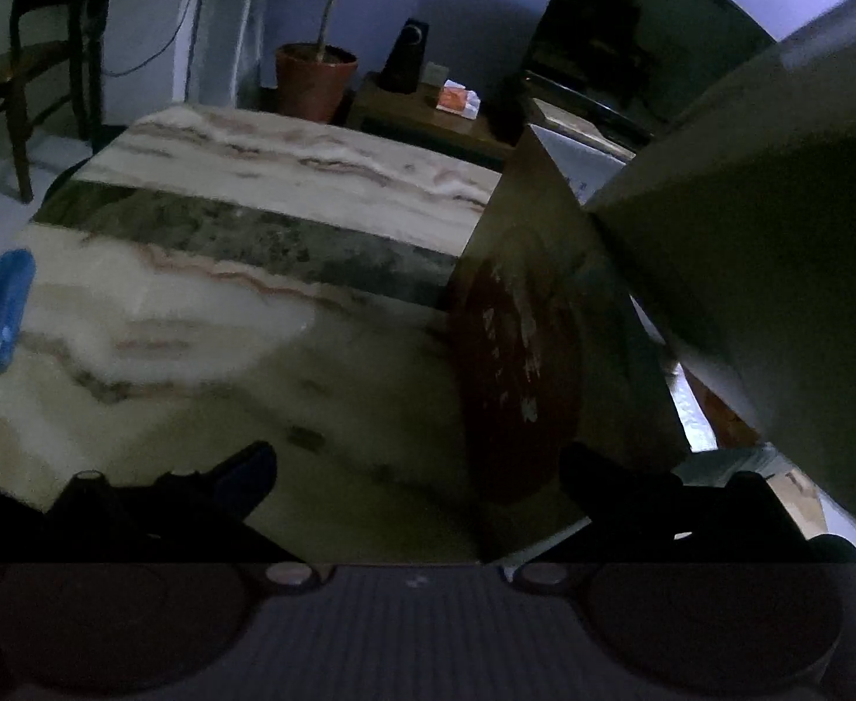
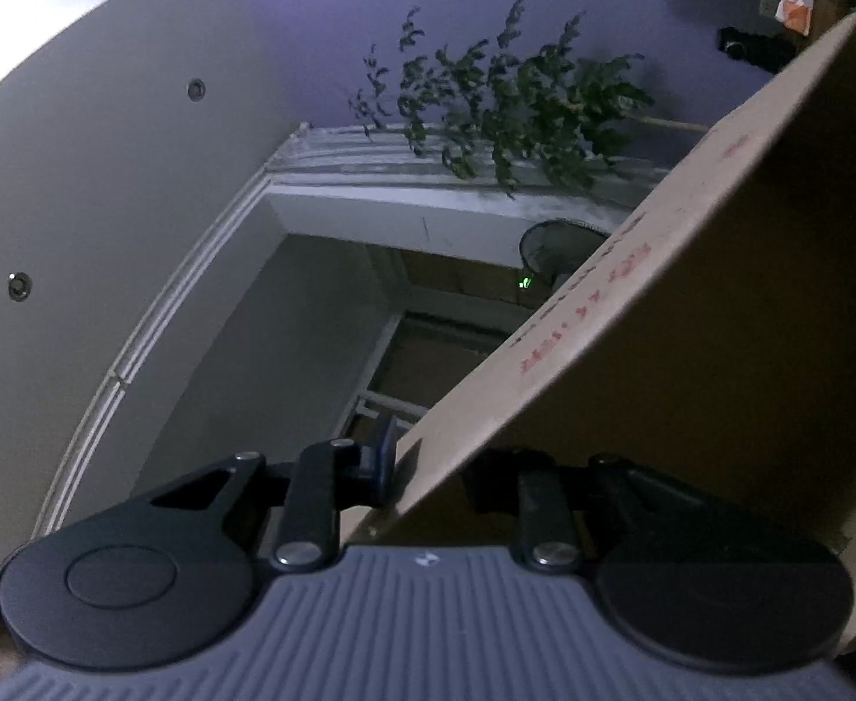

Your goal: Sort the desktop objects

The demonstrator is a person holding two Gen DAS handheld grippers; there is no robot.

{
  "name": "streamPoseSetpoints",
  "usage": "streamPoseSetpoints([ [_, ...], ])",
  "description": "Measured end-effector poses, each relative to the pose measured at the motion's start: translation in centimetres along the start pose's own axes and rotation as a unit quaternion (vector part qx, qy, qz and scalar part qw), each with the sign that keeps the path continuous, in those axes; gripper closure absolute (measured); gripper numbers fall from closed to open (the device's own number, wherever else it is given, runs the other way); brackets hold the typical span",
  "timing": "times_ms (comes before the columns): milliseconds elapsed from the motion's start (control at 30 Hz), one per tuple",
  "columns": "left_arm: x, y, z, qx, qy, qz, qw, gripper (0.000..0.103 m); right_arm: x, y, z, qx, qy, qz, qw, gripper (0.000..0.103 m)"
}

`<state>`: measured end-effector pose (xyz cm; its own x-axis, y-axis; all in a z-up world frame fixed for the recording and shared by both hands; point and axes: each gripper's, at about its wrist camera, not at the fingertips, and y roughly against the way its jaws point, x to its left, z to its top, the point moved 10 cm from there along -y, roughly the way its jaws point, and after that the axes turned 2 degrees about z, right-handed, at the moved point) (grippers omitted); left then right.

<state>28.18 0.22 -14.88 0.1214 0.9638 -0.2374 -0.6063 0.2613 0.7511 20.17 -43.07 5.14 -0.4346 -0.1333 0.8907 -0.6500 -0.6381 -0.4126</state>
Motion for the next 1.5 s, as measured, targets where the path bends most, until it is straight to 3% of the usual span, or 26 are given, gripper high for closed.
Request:
streamPoseSetpoints([
  [200,-2.3,-0.3,-0.4,0.01,0.01,-0.038,0.9992,0.001,-1.3,7.2,-0.3,-0.063,-0.027,-0.001,0.998,0.075],
  [433,-4.5,0.8,-0.2,-0.009,0.005,-0.049,0.9988,0.001,-2.9,14.1,-0.5,-0.088,-0.041,-0.076,0.992,0.055],
  [500,-5.7,1.0,0.4,-0.008,-0.01,-0.076,0.997,0.019,-3.5,15.3,-0.1,-0.103,-0.048,-0.095,0.989,0.054],
  [533,-6.4,1.0,0.6,-0.002,-0.025,-0.086,0.996,0.05,-3.7,15.6,-0.1,-0.108,-0.051,-0.101,0.988,0.054],
  [567,-6.9,1.0,0.7,0.001,-0.042,-0.082,0.9957,0.069,-4.0,15.8,-0.3,-0.11,-0.054,-0.104,0.987,0.054],
  [600,-7.3,1.1,0.9,-0.002,-0.056,-0.073,0.9958,0.073,-4.2,16.0,-0.5,-0.112,-0.055,-0.106,0.987,0.053],
  [667,-7.6,1.6,1.3,-0.035,-0.06,-0.064,0.9955,0.1,-4.3,16.1,-0.7,-0.112,-0.052,-0.109,0.986,0.053],
  [767,-7.8,2.8,1.5,-0.078,-0.035,-0.107,0.9906,0.1,-4.2,16.7,-0.8,-0.111,-0.049,-0.117,0.986,0.051],
  [900,-8.3,2.7,2.1,-0.056,0.008,-0.162,0.9851,0.1,-4.3,18.0,-0.9,-0.107,-0.043,-0.14,0.983,0.048],
  [1067,-10.3,1.9,3.4,-0.014,0.02,-0.195,0.9806,0.103,-5.9,19.0,-1.3,-0.09,-0.036,-0.197,0.976,0.047],
  [1167,-10.4,2.0,3.9,-0.026,0.017,-0.181,0.983,0.103,-7.7,19.4,-2.2,-0.055,-0.007,-0.303,0.951,0.058],
  [1267,-10.3,2.4,4.1,-0.037,0.011,-0.183,0.9824,0.103,-9.0,19.6,-2.6,-0.033,0.013,-0.365,0.93,0.069],
  [1300,-10.4,2.5,4.1,-0.042,0.002,-0.176,0.9834,0.103,-9.3,19.6,-2.5,-0.032,0.018,-0.376,0.926,0.069],
  [1400,-10.2,2.7,4.5,-0.054,0.002,-0.161,0.9855,0.103,-9.6,18.6,-2.1,-0.032,0.019,-0.362,0.931,0.071],
  [1500,-10.1,2.9,5.1,-0.081,-0.019,-0.133,0.9876,0.103,-11.0,17.5,-1.5,-0.019,0.025,-0.397,0.917,0.08],
])
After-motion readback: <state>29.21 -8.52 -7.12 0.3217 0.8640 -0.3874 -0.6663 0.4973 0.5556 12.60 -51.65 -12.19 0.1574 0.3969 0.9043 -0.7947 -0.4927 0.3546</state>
